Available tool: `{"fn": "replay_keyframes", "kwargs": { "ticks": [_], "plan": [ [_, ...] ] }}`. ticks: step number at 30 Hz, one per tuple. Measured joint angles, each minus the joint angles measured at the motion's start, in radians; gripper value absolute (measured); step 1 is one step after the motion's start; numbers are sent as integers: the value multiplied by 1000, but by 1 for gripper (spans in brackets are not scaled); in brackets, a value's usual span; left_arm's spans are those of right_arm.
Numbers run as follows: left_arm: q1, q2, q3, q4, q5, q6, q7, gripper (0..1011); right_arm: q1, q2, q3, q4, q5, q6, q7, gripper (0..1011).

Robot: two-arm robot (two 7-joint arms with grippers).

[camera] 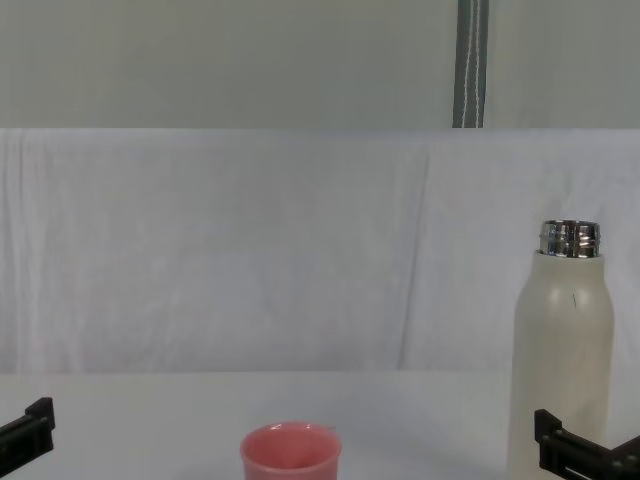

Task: Grasp the thermos with one hand and pour water into the cup lid.

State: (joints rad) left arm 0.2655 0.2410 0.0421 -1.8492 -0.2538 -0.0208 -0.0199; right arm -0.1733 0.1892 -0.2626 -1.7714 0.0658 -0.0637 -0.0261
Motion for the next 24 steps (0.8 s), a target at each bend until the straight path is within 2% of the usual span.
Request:
{"fn": "replay_keyframes", "kwargs": {
  "ticks": [16,24],
  "plan": [
    [0,0,0,0,0,0,0,1001,0,0,0,0,0,0,0,1002],
    [0,0,0,0,0,0,0,1001,21,-29,30,30,19,-7,30,1002]
  ]
}}
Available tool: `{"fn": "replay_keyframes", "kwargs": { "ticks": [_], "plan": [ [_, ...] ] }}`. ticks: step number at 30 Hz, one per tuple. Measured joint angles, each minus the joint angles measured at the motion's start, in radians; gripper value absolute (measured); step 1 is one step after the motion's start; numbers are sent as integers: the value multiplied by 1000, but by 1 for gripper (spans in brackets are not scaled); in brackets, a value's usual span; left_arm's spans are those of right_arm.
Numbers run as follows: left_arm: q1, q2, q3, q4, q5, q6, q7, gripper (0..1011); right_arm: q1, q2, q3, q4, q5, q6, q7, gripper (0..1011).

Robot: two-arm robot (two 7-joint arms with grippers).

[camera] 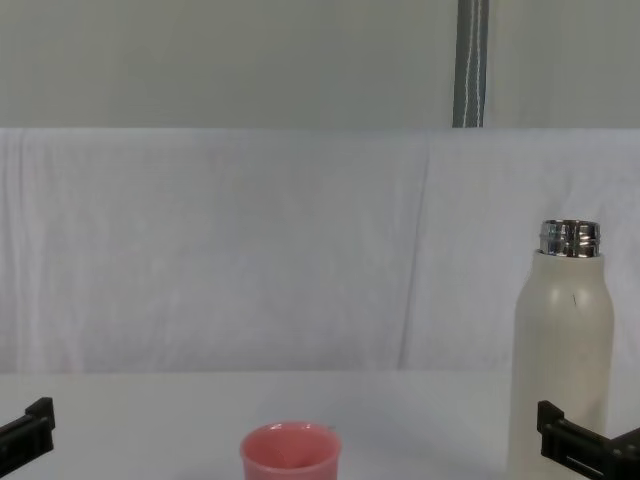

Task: Grasp the thermos with one hand and pour water into the cup lid.

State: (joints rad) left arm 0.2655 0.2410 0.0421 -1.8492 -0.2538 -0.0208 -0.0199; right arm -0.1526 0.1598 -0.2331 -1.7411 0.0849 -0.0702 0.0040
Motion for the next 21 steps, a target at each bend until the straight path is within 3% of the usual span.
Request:
{"fn": "replay_keyframes", "kwargs": {
  "ticks": [6,21],
  "plan": [
    [0,0,0,0,0,0,0,1001,27,-34,23,41,20,-18,26,1002],
    [0,0,0,0,0,0,0,1001,93,-79,72,133,21,-38,71,1002]
  ]
}}
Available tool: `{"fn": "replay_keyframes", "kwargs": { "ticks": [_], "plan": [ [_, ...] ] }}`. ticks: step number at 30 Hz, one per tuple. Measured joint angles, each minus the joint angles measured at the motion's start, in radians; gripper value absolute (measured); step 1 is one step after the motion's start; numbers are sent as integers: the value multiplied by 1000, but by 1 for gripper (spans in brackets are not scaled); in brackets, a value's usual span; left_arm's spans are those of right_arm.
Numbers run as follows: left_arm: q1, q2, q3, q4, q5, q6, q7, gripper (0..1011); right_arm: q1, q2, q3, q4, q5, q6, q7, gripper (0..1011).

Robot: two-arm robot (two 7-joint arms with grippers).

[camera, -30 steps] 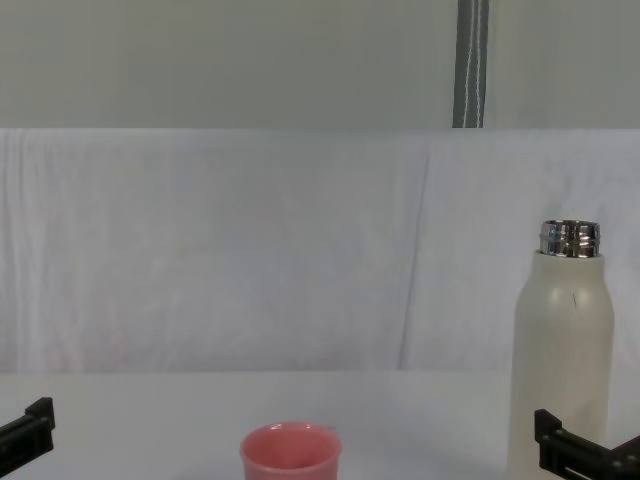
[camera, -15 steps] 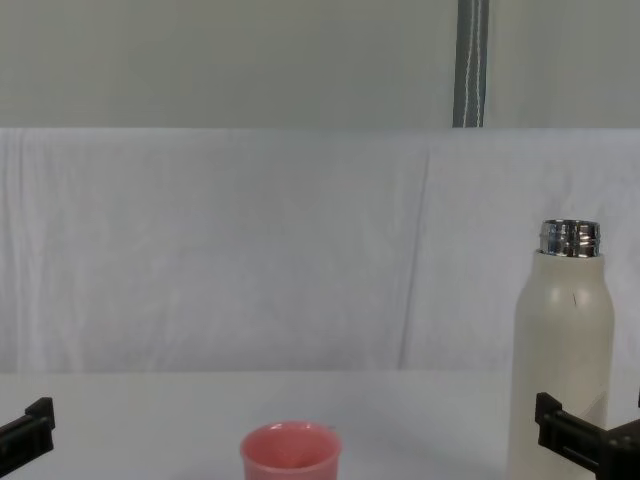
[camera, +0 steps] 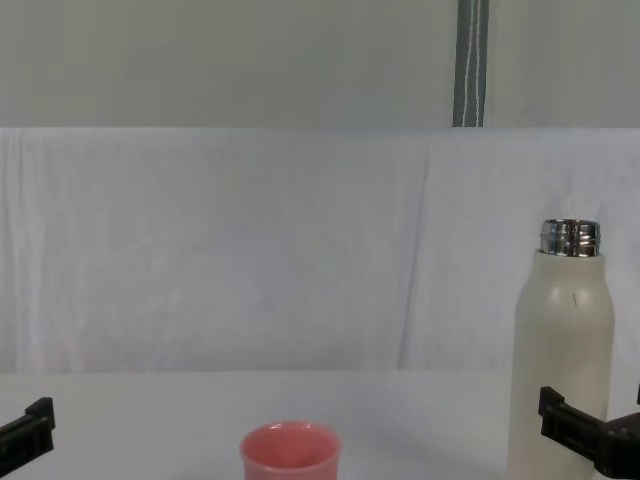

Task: Grasp the thermos with one hand and pour water into the cup lid.

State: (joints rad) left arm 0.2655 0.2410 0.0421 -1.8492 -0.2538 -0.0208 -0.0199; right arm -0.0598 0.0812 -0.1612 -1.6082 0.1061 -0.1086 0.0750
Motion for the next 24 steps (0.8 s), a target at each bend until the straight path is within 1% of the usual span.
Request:
{"fn": "replay_keyframes", "kwargs": {
  "ticks": [10,24],
  "plan": [
    [0,0,0,0,0,0,0,1001,44,-12,14,50,-3,1,27,1002],
    [0,0,0,0,0,0,0,1001,83,-17,22,89,-8,2,40,1002]
  ]
}}
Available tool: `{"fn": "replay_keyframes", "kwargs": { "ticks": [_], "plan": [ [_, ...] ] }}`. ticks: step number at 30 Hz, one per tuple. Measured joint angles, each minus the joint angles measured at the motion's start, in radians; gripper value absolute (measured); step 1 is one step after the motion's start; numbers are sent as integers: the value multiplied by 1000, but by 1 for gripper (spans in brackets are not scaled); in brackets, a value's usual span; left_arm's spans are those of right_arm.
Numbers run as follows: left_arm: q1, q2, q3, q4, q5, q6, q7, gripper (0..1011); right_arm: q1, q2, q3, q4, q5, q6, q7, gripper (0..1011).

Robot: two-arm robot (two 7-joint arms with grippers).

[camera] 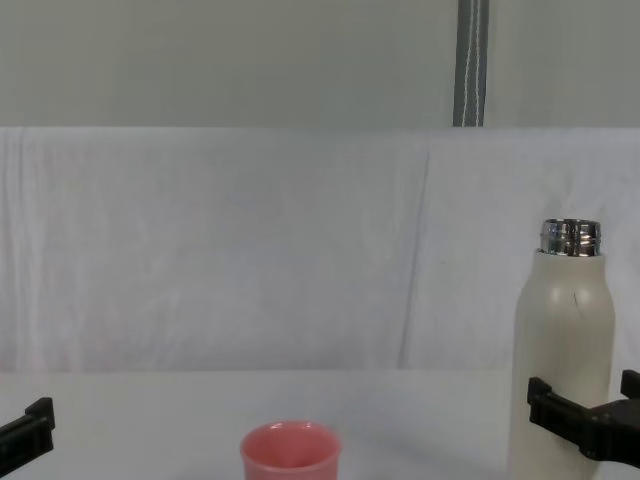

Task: Grasp the thermos with one hand and pour water into the cup lid.

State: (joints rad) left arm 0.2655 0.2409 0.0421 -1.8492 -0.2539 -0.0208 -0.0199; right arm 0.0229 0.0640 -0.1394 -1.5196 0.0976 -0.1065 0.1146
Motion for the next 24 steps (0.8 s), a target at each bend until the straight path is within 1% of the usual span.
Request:
{"fn": "replay_keyframes", "kwargs": {
  "ticks": [11,24],
  "plan": [
    [0,0,0,0,0,0,0,1001,25,-2,1,21,-2,2,7,1002],
    [0,0,0,0,0,0,0,1001,56,-1,-7,44,-7,4,16,1002]
  ]
}}
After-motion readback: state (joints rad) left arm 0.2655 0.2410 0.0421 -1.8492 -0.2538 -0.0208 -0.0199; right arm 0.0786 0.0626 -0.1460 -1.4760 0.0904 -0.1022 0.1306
